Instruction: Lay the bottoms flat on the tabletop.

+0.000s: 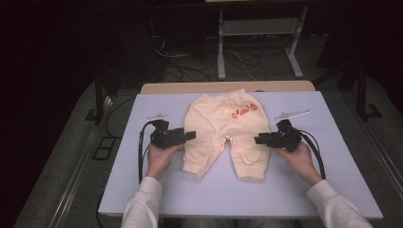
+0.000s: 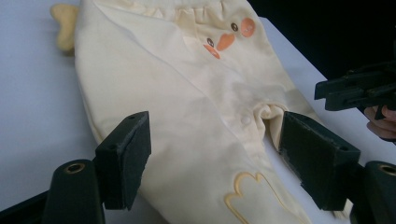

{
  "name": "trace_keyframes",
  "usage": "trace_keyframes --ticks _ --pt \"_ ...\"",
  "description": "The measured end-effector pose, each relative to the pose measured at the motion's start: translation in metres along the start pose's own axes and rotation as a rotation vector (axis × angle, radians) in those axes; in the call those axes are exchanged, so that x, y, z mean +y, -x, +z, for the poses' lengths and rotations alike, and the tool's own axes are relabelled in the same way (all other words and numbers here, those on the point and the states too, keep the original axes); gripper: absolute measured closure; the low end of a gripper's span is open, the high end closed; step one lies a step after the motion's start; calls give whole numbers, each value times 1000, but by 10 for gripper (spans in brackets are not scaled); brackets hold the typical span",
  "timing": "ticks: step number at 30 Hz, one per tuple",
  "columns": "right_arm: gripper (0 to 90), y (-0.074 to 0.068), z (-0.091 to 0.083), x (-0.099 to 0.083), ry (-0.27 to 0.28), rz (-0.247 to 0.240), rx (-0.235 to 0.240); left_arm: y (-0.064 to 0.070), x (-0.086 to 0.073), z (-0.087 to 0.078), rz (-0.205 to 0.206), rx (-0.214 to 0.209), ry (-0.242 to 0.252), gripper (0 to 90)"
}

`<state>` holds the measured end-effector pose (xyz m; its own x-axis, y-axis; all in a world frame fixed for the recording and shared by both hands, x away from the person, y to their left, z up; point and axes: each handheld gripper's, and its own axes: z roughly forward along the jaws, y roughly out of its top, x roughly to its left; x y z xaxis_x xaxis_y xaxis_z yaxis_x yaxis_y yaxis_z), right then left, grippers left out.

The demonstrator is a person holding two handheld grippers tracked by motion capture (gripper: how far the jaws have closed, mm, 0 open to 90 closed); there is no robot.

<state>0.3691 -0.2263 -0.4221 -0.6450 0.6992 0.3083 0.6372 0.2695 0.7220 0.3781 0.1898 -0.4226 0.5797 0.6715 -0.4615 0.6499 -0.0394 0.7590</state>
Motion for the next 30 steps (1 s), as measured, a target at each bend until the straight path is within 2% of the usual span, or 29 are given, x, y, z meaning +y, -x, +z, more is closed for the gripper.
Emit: trace_keyframes --ticks 6,12,14,16,19,24,26,30 --pt "610 -5 -8 -12 -11 3 -5 7 -13 -9 -10 -5 -31 248" --pt "580 -7 -11 -24 -36 10 -20 11 -27 -13 -2 -24 -98 253" --pt "562 -8 -12 -27 -45 23 -17 11 -29 -14 -5 -28 -106 264" --pt "538 -10 -12 -31 -55 26 -14 10 -33 -15 -23 -50 -115 293" --pt "502 -14 -12 -37 -85 36 -10 10 -36 -15 -25 -73 -141 333" --pt "477 -21 -7 -46 -146 29 -12 13 -39 -14 -32 -142 -194 427" --pt "522 -25 -4 -49 -162 18 -23 15 -40 -12 -27 -153 -208 474" --pt "696 -29 -3 -51 -170 -6 2 15 -41 -10 -25 -170 -228 574"
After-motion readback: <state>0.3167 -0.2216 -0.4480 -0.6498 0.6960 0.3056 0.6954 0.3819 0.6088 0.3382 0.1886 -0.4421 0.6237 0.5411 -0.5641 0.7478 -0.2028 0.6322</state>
